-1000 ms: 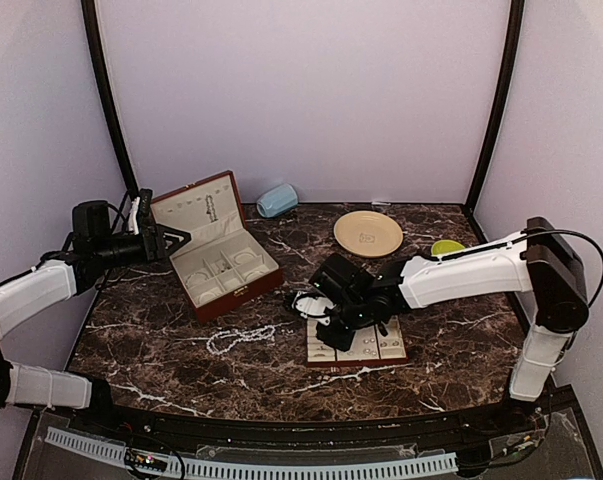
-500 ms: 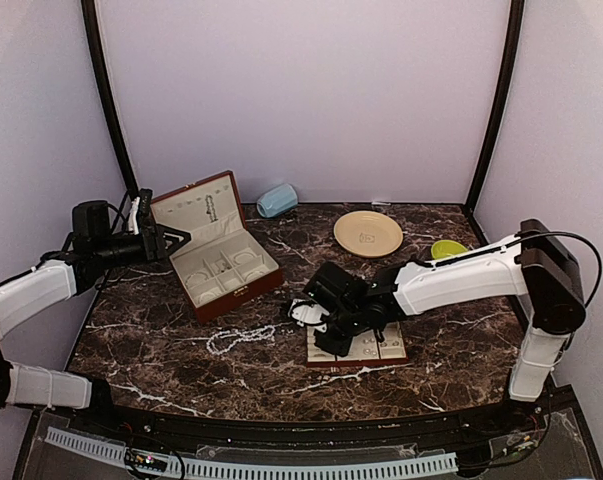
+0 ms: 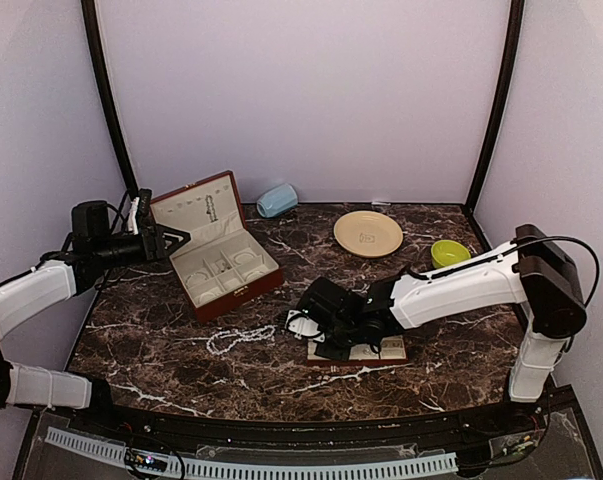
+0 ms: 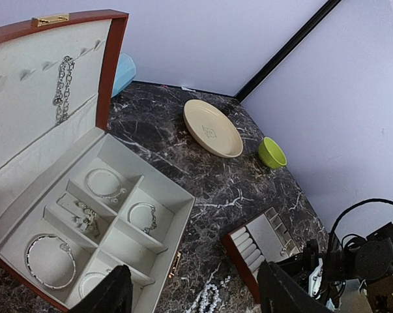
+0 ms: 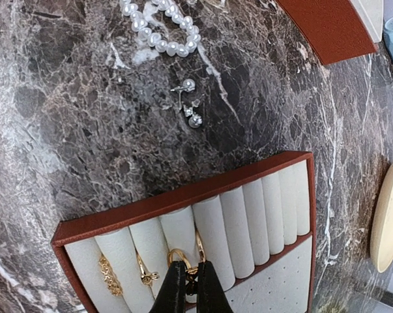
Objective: Organize the mixed jewelry
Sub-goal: Insert the ring into the ring tray.
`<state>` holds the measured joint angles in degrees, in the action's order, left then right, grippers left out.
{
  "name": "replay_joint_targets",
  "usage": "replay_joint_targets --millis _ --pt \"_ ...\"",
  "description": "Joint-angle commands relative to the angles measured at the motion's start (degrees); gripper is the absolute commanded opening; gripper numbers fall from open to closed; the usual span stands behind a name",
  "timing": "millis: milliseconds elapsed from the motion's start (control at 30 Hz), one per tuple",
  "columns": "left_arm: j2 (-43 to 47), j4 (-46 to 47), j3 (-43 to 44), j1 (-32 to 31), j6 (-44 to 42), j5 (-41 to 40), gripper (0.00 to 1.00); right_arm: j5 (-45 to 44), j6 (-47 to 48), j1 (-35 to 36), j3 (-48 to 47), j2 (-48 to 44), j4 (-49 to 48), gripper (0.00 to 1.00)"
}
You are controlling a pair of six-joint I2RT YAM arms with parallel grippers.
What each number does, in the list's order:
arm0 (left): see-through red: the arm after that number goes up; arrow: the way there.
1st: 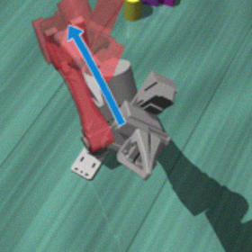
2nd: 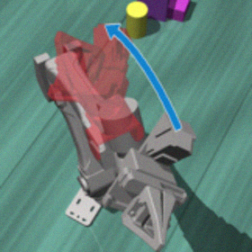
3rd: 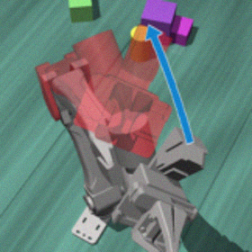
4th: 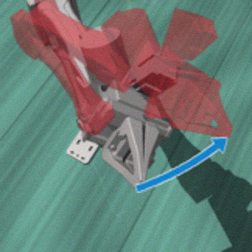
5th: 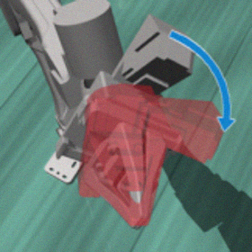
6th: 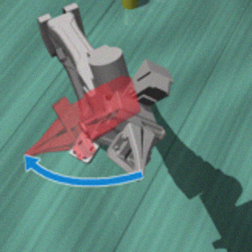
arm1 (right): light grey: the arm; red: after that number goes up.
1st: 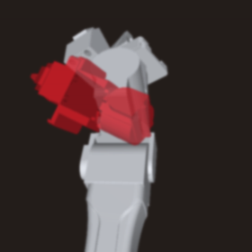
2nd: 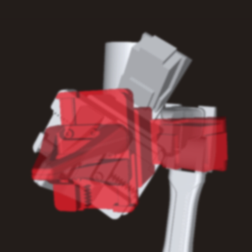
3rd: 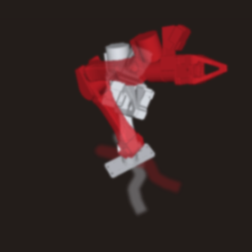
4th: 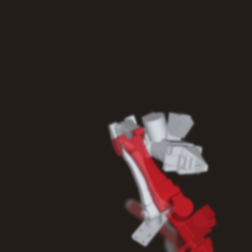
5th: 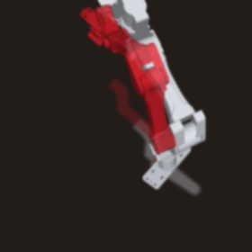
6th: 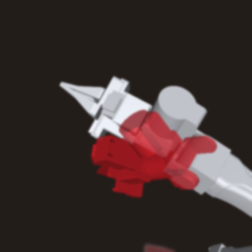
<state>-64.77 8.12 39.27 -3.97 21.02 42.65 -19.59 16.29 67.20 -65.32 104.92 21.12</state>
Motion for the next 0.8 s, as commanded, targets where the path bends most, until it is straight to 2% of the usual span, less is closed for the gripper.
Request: replay_joint_targets --millis 0,600,767 --pt "1.4 1.5 -0.7 0.4 -0.1 1.1 0.69 -3.3 1.5 0.7 1.2 0.6 -0.4 0.0" --pt "1.5 2.0 -1.1 0.4 0.4 1.5 0.69 -1.5 0.2 1.1 0.4 3.1 -1.0 0.0" --pt "1.6 2.2 -1.2 0.4 0.6 1.7 0.69 -1.4 -1.0 1.1 0.3 0.8 -0.6 0.17"
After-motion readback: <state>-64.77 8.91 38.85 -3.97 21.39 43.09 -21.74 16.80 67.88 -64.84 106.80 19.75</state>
